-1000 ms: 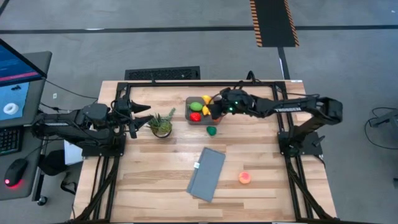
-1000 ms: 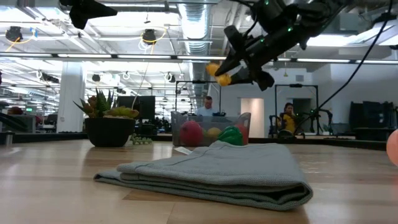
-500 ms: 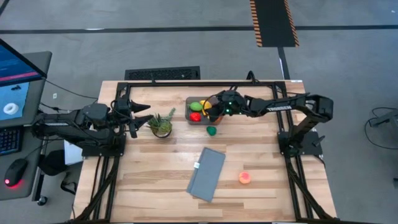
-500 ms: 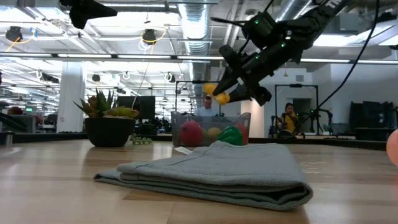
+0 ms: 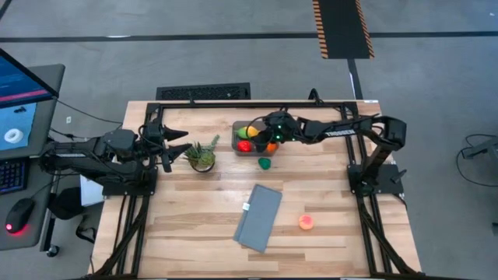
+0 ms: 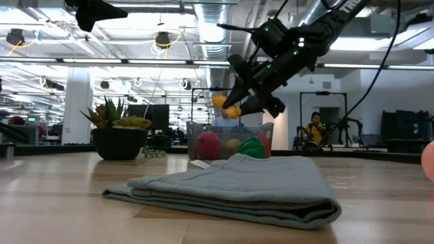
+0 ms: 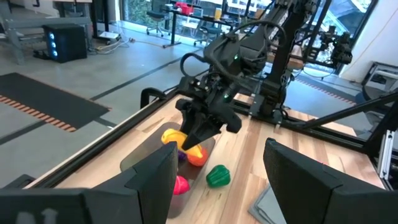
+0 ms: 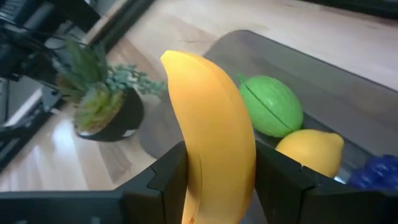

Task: Pick and placing Produce into tupperware
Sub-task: Put the banana into the black bin

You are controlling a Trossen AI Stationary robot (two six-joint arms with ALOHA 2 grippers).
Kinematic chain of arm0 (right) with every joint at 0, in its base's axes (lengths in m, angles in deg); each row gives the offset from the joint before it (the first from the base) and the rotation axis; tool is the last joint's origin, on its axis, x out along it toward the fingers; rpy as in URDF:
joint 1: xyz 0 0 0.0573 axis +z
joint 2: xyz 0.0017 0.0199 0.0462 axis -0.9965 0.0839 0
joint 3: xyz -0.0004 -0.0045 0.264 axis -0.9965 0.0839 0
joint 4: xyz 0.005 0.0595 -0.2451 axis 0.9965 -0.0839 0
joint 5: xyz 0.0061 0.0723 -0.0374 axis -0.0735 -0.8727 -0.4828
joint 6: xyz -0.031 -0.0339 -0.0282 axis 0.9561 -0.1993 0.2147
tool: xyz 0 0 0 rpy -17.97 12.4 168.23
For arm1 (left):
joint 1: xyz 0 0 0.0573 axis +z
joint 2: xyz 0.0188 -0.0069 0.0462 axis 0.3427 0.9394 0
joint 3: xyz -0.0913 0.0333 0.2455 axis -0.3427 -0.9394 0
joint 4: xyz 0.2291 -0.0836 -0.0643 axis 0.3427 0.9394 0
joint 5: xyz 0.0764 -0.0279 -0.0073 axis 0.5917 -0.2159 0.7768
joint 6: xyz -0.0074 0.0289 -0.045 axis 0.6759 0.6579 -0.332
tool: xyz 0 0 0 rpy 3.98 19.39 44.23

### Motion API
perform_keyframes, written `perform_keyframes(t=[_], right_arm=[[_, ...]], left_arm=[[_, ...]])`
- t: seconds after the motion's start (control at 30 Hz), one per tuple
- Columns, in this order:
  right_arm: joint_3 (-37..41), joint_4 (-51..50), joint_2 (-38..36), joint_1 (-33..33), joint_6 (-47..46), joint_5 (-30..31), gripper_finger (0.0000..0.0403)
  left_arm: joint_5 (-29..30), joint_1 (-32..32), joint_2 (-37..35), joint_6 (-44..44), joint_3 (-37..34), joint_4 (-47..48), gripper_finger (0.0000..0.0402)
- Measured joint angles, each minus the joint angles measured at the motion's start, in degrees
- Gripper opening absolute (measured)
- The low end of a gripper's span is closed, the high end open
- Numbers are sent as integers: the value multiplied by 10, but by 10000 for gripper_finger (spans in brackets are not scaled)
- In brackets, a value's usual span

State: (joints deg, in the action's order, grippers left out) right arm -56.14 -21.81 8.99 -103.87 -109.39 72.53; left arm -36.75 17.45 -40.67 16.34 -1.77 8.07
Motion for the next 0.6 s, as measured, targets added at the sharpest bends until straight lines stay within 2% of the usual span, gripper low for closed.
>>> perform_keyframes(t=[0.3, 0.6], right_arm=[[-4, -13, 16, -9, 2, -5, 178], [-4, -12, 15, -15, 7, -4, 190]], left_arm=[[0, 0, 0, 2, 0, 2, 227], [4, 0, 0, 6, 0, 5, 227]])
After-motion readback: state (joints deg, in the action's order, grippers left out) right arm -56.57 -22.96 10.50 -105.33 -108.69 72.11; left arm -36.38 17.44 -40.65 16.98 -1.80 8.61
